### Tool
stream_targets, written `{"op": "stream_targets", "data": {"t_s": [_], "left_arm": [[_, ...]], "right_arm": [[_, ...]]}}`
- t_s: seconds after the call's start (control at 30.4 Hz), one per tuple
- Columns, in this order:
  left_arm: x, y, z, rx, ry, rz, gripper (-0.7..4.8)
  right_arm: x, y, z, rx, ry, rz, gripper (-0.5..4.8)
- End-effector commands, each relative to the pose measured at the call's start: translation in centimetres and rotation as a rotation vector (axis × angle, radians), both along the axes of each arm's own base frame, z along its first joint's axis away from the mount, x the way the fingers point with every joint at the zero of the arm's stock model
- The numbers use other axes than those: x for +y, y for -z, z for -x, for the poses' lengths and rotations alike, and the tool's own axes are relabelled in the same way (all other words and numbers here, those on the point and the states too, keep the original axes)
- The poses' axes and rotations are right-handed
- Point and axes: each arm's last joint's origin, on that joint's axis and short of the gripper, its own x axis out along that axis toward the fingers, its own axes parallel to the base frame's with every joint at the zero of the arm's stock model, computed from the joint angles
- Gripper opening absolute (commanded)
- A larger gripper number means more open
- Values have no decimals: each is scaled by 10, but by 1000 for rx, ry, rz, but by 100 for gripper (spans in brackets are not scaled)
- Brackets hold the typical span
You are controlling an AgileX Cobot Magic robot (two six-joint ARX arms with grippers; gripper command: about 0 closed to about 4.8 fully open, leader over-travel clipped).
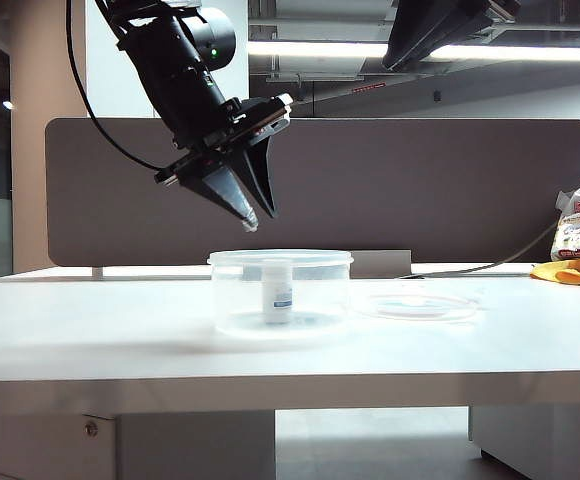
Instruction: Remove the lid of the round box, pick up the small white medicine bottle inside, and place it on the table.
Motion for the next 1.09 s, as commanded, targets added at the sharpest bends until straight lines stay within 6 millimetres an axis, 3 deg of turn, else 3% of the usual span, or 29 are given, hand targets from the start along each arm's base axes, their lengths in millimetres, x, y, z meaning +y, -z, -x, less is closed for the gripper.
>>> {"op": "stream_targets", "data": {"t_s": [0.03,0.07,0.13,0.76,1.09], "left_arm": [[-1,-2,-3,-27,-18,-2,267],[-1,-2,-4,-28,-24,2,323],[-2,-1,-4,-32,-26,6,360],[-15,8,-24,39,-34,-31,349],[-19,30,-28,90,-36,-70,333]], "right_arm": [[0,-3,0,-16,0,-7,54],[0,-3,0,-15,0,-7,54],[0,-3,0,-16,0,-7,54],[0,-3,0,-24,-2,-7,54],[0,-3,0,-26,-4,-5,54]]}}
